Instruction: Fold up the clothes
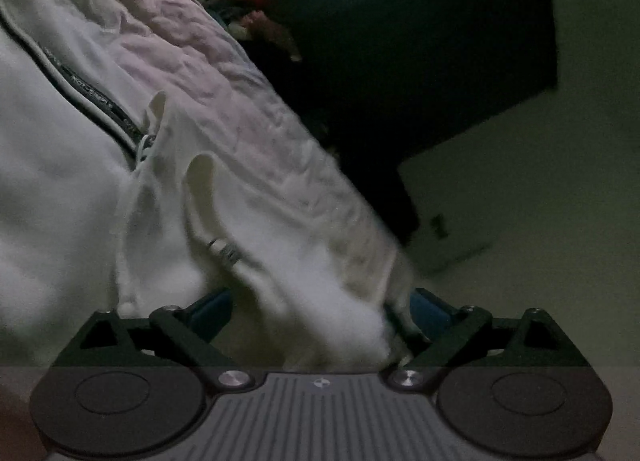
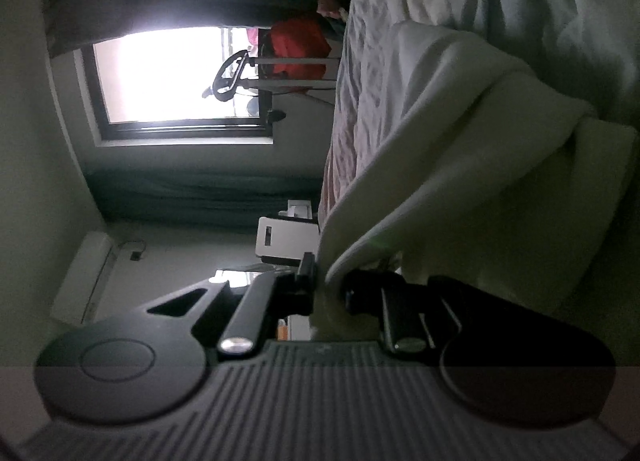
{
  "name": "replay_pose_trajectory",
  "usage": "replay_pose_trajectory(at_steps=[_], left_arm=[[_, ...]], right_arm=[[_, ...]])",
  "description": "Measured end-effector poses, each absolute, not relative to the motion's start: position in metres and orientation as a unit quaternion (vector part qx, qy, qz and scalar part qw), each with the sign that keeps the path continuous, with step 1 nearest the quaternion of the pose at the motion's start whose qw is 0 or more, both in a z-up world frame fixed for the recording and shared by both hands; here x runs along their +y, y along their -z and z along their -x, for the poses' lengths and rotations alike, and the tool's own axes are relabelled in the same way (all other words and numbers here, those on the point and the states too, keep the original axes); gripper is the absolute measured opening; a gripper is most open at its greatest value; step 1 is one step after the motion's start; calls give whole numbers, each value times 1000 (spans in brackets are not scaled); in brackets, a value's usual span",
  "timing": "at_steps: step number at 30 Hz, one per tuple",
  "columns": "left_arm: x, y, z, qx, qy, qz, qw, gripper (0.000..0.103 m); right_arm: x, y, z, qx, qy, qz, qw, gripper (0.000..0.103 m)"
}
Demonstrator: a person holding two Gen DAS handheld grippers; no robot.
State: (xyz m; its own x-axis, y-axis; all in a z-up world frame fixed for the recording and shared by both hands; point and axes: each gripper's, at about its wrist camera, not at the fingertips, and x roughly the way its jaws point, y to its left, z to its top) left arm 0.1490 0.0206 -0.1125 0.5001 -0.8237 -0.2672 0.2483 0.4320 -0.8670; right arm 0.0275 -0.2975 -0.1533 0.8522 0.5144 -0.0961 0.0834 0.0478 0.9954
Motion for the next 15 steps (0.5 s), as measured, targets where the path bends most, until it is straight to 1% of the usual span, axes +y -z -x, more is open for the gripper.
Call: replay_pose_trajectory(at_steps=[3,6,10,15], left_arm=[[26,116,-158,338,372,449,739,96],[31,117,-164,352,395,468,708,95],[30,108,-161,361,393,453,714,95],[13,114,-159,369,399,427,722,95]], right_arm=[[-297,157,-27,215,-159,-684,679,16],[-296,154,-24,197,-164,-691,676,17],[-297,154,-26,183,-168,-697,673,17],[-297,155,-26,181,-172,-698,671,17]])
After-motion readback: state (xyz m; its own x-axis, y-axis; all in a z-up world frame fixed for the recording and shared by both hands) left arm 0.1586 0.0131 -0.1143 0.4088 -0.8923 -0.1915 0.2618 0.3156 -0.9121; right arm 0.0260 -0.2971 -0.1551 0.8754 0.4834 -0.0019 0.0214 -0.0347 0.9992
